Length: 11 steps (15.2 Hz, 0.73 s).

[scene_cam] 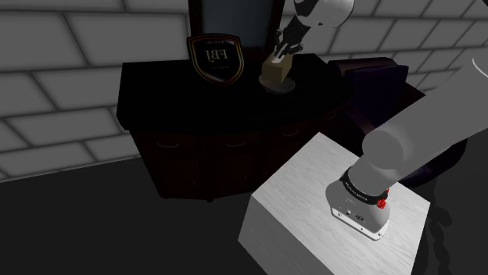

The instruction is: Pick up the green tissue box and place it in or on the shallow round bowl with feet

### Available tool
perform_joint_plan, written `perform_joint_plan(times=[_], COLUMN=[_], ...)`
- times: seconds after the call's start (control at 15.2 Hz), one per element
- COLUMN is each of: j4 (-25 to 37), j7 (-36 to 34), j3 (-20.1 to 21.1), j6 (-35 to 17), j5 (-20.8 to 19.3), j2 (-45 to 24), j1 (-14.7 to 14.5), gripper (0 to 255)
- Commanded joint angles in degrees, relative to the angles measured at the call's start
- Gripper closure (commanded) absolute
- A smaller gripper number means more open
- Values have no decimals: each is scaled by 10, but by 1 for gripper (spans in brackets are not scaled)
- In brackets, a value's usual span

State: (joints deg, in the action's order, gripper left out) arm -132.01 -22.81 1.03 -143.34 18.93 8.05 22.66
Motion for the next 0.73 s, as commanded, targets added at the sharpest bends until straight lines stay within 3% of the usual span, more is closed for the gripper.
perform_joint_plan(times=[0.0,0.66], j4=[-8,-19], j7=[6,17], j3=[0,0], j6=[-15,-38], j5=[6,16], j2=[-7,-20], j1=[-2,-4], gripper=[255,255])
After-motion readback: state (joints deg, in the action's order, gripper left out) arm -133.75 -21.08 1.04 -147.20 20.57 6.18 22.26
